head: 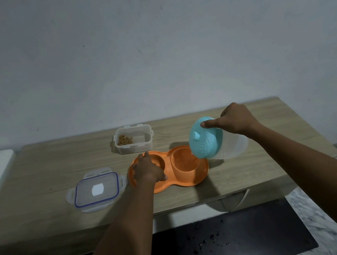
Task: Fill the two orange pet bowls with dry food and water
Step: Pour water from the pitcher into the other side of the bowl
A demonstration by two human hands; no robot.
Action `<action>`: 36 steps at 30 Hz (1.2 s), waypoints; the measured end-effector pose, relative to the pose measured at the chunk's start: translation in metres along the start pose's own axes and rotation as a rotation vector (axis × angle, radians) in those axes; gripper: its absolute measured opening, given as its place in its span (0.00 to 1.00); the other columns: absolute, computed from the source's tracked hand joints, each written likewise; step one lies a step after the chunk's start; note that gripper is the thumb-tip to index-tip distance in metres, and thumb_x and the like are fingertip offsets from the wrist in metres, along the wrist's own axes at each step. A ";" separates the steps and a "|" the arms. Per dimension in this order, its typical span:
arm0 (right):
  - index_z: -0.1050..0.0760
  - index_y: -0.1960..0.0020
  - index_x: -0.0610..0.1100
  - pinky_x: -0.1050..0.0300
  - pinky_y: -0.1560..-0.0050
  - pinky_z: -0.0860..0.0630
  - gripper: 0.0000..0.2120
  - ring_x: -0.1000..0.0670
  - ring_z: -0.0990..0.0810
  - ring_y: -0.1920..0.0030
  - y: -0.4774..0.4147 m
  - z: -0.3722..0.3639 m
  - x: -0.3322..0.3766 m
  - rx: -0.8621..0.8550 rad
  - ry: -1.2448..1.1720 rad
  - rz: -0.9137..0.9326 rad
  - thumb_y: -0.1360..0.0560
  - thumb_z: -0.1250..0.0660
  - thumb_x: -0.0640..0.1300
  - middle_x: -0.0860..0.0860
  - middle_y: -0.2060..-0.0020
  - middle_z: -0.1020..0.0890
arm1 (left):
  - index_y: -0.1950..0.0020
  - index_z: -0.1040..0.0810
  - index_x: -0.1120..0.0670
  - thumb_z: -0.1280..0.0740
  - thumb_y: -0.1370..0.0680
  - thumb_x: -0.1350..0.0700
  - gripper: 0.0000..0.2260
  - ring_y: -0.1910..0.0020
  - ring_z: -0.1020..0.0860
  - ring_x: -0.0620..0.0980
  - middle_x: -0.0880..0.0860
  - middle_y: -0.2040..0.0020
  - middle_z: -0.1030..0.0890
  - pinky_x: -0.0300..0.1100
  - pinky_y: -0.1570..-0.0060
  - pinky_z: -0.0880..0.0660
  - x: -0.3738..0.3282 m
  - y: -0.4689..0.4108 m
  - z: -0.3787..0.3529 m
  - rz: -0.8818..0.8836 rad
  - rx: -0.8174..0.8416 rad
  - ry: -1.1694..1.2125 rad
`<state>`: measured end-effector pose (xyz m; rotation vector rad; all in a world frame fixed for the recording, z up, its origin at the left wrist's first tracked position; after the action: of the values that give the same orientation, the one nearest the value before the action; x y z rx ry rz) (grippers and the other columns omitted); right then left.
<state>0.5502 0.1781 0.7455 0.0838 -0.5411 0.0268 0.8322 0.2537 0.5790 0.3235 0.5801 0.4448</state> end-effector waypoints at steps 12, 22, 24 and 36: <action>0.32 0.75 0.44 0.57 0.70 0.37 0.30 0.51 0.32 0.74 0.000 0.001 0.001 0.002 -0.006 0.003 0.35 0.22 0.66 0.51 0.78 0.32 | 0.20 0.50 0.53 0.19 0.36 0.54 0.54 0.22 0.46 0.60 0.53 0.20 0.49 0.59 0.28 0.38 0.000 -0.001 -0.001 -0.009 -0.012 -0.004; 0.33 0.76 0.43 0.56 0.70 0.37 0.31 0.51 0.32 0.73 0.000 0.005 -0.003 0.001 -0.019 -0.013 0.36 0.22 0.66 0.50 0.78 0.32 | 0.20 0.50 0.53 0.19 0.36 0.53 0.54 0.22 0.46 0.61 0.54 0.20 0.48 0.59 0.28 0.38 -0.001 -0.002 -0.001 -0.009 -0.015 -0.021; 0.34 0.76 0.44 0.56 0.70 0.38 0.31 0.51 0.33 0.74 0.001 0.006 -0.003 -0.003 -0.021 -0.019 0.36 0.22 0.65 0.51 0.78 0.33 | 0.20 0.50 0.53 0.19 0.36 0.53 0.54 0.22 0.46 0.62 0.54 0.20 0.48 0.59 0.28 0.38 -0.001 -0.003 -0.001 -0.008 -0.015 -0.019; 0.36 0.76 0.43 0.57 0.70 0.39 0.32 0.51 0.34 0.73 0.005 0.010 -0.008 -0.024 -0.072 -0.022 0.35 0.22 0.64 0.50 0.78 0.34 | 0.20 0.50 0.53 0.19 0.37 0.53 0.55 0.23 0.46 0.61 0.53 0.20 0.48 0.58 0.29 0.37 -0.001 -0.002 -0.001 -0.010 -0.015 -0.023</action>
<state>0.5377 0.1822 0.7504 0.0678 -0.6126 -0.0039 0.8319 0.2516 0.5780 0.3107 0.5554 0.4350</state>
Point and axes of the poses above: each hand's wrist, its own y-axis away from the middle knuckle, its own z-axis out of the back of the hand, x = y × z, the point moved 10 cm from there along -y, towards the middle knuckle
